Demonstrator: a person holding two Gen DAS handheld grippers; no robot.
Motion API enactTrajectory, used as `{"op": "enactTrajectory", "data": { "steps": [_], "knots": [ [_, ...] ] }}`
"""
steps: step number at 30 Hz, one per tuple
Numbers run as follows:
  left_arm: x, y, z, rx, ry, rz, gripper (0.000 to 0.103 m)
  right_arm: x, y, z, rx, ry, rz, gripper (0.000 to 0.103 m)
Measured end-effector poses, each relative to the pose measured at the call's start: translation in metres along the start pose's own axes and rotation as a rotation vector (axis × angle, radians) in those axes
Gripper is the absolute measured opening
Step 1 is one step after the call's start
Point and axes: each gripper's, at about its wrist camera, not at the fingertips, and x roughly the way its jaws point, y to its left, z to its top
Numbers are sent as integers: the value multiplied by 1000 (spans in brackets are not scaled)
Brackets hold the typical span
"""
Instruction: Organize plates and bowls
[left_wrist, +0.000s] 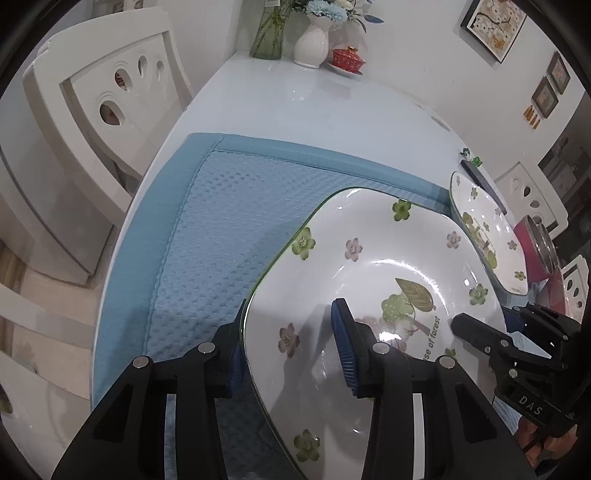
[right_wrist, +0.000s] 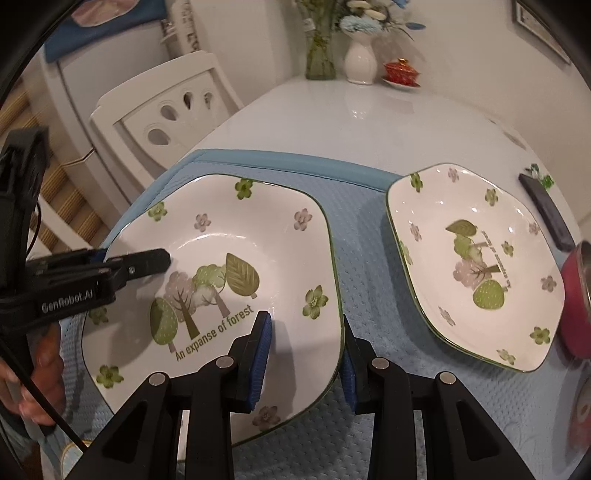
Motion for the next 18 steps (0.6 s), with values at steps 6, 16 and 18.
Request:
{"op": "enactTrajectory", "data": {
  "steps": [6,16,18],
  "knots": [
    [6,-4,4,37,27,23,38,6,-5,-7,-20,6,18,32],
    [10,-5,4,22,33,36,44,16,-19,-9,20,-43,158,32],
    [11,-5,6,9,46,37,46,19,-24,-11,46,-57,211,32]
  ]
}}
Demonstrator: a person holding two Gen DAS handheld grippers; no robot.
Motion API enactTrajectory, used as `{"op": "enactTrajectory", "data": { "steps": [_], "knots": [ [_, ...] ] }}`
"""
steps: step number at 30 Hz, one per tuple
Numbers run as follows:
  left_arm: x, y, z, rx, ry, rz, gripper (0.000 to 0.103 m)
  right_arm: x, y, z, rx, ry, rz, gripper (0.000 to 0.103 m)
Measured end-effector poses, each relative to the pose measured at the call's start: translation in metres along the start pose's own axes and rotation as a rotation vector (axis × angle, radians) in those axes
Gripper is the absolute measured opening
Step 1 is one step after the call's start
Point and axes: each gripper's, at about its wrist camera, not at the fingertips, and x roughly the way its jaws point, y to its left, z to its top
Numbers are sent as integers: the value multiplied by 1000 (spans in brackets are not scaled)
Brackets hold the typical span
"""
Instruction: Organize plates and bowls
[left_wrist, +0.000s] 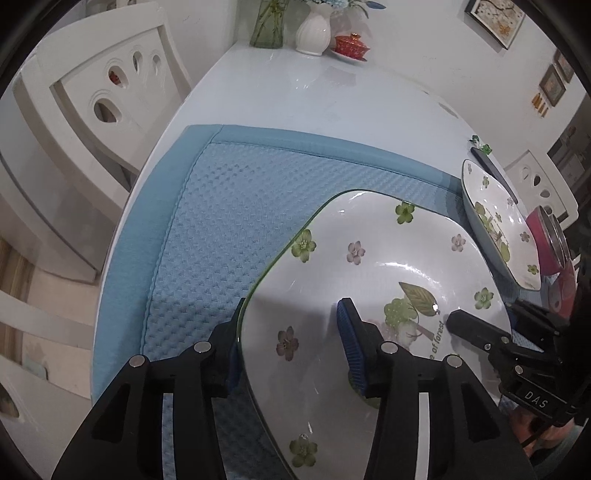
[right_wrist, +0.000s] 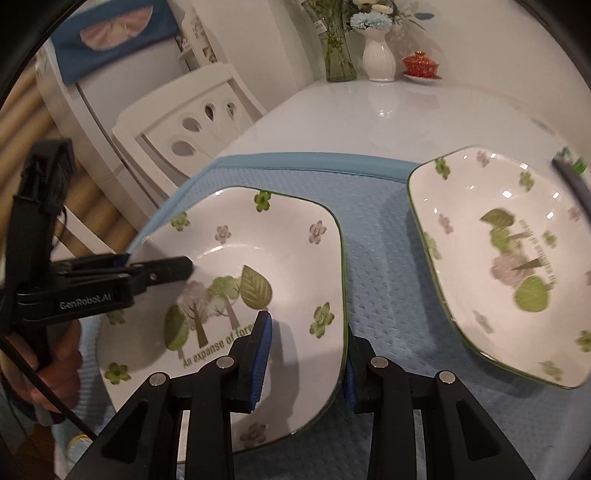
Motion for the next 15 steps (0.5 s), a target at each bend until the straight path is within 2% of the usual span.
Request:
{"op": "enactTrajectory", "data": {
  "steps": [4,15],
  "knots": [
    [2,0,3,-18,19,-1,47,1,-2,-2,9,-19,26,32],
    [5,2,8,-39,38,-5,46,0,0,-4,14,-28,25,32]
  ]
}}
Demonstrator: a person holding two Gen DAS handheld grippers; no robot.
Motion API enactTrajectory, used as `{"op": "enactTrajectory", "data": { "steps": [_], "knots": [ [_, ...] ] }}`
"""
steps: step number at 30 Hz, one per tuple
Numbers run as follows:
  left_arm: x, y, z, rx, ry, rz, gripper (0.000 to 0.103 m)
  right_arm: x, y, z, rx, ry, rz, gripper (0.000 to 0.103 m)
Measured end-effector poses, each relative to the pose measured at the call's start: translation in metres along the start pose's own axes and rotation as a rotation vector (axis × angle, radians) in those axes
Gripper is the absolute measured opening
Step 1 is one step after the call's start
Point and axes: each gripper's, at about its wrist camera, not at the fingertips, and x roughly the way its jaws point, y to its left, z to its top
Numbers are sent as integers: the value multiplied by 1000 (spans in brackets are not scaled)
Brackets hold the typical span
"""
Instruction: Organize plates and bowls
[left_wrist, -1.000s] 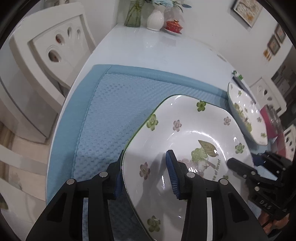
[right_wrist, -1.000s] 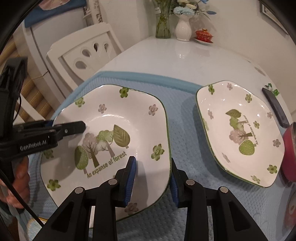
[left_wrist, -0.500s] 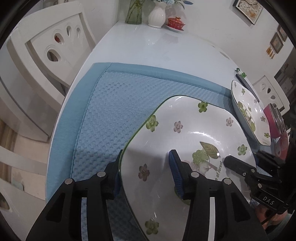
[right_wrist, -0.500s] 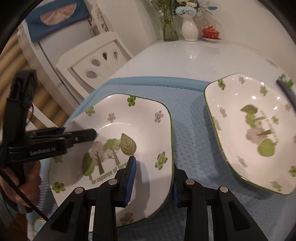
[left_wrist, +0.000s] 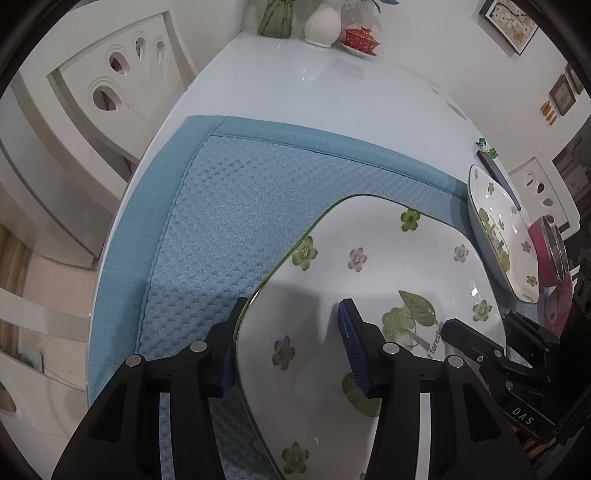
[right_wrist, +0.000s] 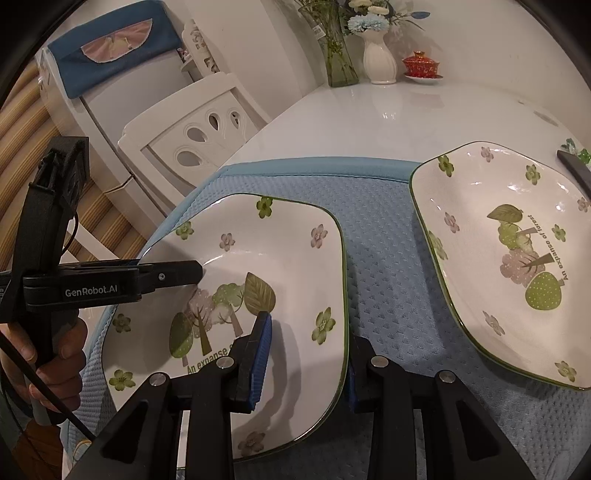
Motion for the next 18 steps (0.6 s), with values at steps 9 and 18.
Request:
{"op": "enactTrajectory", "data": {
  "steps": [9,18],
  "knots": [
    [-3,3,-4,-58,-24,-12,44,-4,5,-1,-13,-28,-11,30],
    [-18,2,-16,-99,-35,-42,43,-7,2,-2,32,18,-5,30]
  ]
}}
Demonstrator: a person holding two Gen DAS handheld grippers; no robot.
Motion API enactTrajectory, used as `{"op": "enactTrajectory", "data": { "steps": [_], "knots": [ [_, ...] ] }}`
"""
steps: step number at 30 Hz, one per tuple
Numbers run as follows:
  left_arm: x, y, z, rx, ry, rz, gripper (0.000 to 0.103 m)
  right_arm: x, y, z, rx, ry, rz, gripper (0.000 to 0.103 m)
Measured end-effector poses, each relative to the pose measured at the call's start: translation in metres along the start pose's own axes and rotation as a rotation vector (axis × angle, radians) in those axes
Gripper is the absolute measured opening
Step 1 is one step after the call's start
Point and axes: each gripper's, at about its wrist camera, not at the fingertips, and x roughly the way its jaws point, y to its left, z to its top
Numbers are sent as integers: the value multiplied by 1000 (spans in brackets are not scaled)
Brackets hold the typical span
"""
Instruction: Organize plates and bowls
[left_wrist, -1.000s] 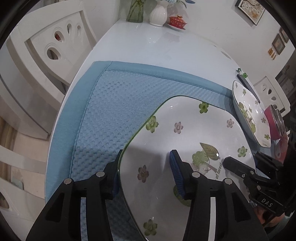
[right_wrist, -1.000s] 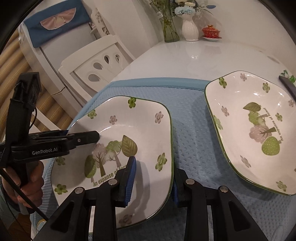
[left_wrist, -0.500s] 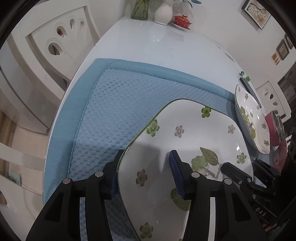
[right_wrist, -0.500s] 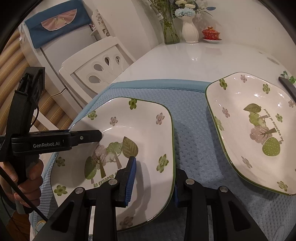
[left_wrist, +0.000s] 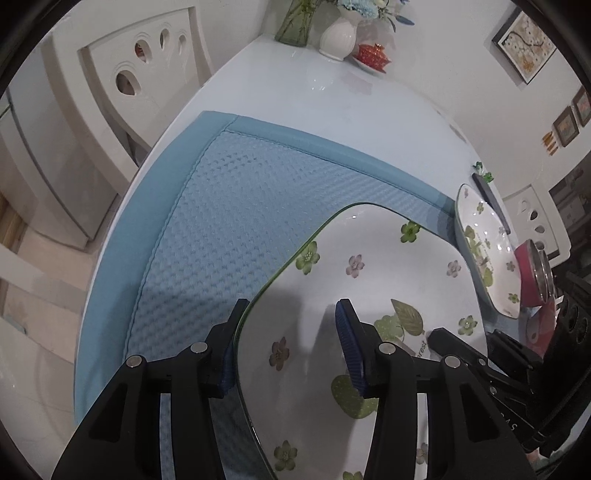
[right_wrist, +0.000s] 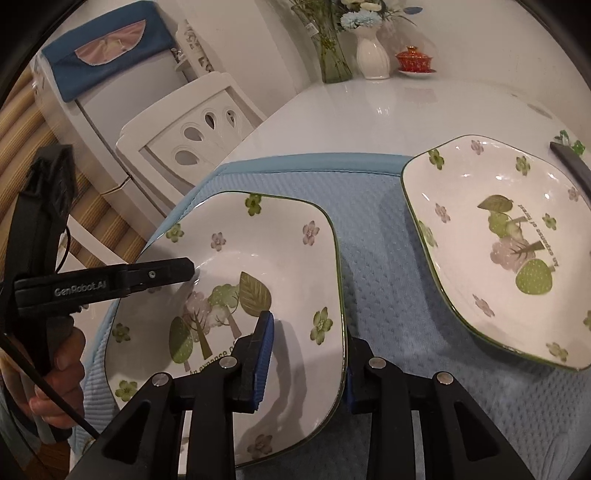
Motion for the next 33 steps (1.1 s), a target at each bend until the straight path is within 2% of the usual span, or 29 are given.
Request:
{"op": "enactTrajectory", "data": {
  "steps": [6,11,16,20,26,33],
  "knots": [
    [-21,3,-10,-22,-41,-48,43,-18,13,0,-51,-7,-11,30],
    [-47,-2,-12,-10,-89,-80,43,-39,24,4,-34,3,-5,30],
    [-70,-1,-13,-15,-120,-115,43,-63,44,6,-57,-25,-41,30],
    [-94,-5,-21,-6,-134,-141,43,-84,51,5,-16,-30,-31,30],
    [-125,-18,-50,-5,-91,-149,43,-128,70,-15,6,-31,-69,30],
    [-144,-24,-109,2,-20,-188,43,-163,76,-69,91,37,-79,30]
  ]
}}
